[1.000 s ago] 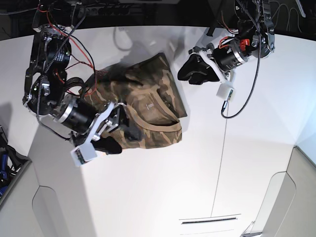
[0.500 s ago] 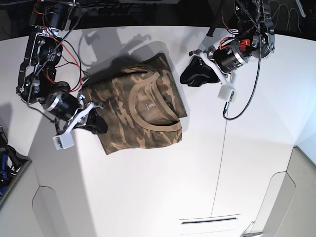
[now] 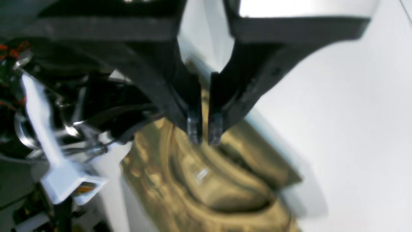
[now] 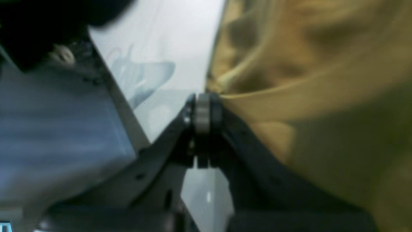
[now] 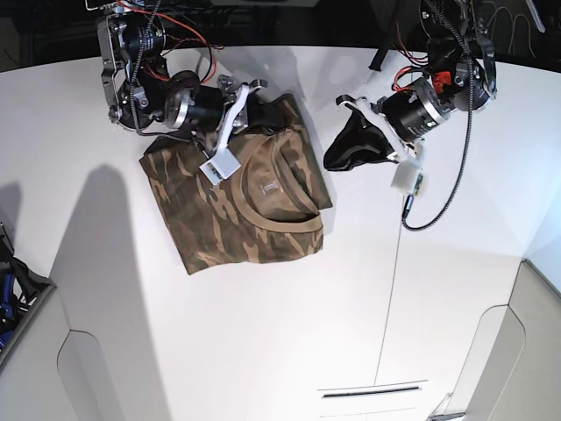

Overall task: Fold the T-shirt properly
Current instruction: 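Press and tuck the folded bundle edges with both grippers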

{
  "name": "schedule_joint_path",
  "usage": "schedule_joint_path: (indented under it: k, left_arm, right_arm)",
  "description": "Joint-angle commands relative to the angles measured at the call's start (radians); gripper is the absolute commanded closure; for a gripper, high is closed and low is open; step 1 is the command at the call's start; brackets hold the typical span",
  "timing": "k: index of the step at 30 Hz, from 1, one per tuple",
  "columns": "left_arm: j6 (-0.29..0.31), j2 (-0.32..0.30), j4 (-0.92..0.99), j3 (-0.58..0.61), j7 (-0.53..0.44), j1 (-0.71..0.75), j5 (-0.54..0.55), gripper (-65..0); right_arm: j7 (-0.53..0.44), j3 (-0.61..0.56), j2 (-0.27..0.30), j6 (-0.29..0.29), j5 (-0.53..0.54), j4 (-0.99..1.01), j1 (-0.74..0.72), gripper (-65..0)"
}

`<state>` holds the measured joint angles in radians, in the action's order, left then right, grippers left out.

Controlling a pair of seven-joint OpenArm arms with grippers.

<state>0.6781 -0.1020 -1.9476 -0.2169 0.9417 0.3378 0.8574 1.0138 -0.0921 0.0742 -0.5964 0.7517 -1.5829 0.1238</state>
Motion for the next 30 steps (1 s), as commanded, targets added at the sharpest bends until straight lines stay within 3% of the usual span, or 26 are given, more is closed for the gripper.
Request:
schedule_joint_path:
  k: [1, 8, 16, 22, 25, 30]
  left_arm:
    - [0.018, -0.003, -0.048, 0.0, -0.012, -0.006, 0.032, -4.3]
    - [0.018, -0.001, -0.132, 0.047, 0.024, 0.018, 0.088, -4.3]
    - [0.018, 0.005, -0.117, 0.272, -0.044, 0.048, -0.053, -4.3]
    - [-0.043, 0.005, -0.024, 0.413, -0.146, 0.045, -0.178, -4.3]
    - [-0.069, 0.008, 0.048, 0.454, -0.213, 0.036, -0.205, -4.3]
    - [-0.108, 0.008, 0.151, 0.464, -0.22, 0.002, -0.226, -4.3]
  right_arm:
    - [-0.032, 0.003, 0.0, -0.01, 0.023, -0.026, -0.019, 0.0]
    - [-0.065, 0.134, -0.011, -0.005, 0.011, -0.077, -0.144, 0.0]
    - [-0.099, 0.331, -0.01, -0.002, -0.08, -0.075, -0.329, 0.0]
    - [-0.229, 0.333, -0.008, -0.002, -0.222, 0.009, -0.371, 0.0]
    - [-0.291, 0.321, -0.008, -0.002, -0.227, 0.153, -0.411, 0.0]
    - [-0.415, 0.269, -0.008, -0.003, -0.297, 0.449, -0.508, 0.0]
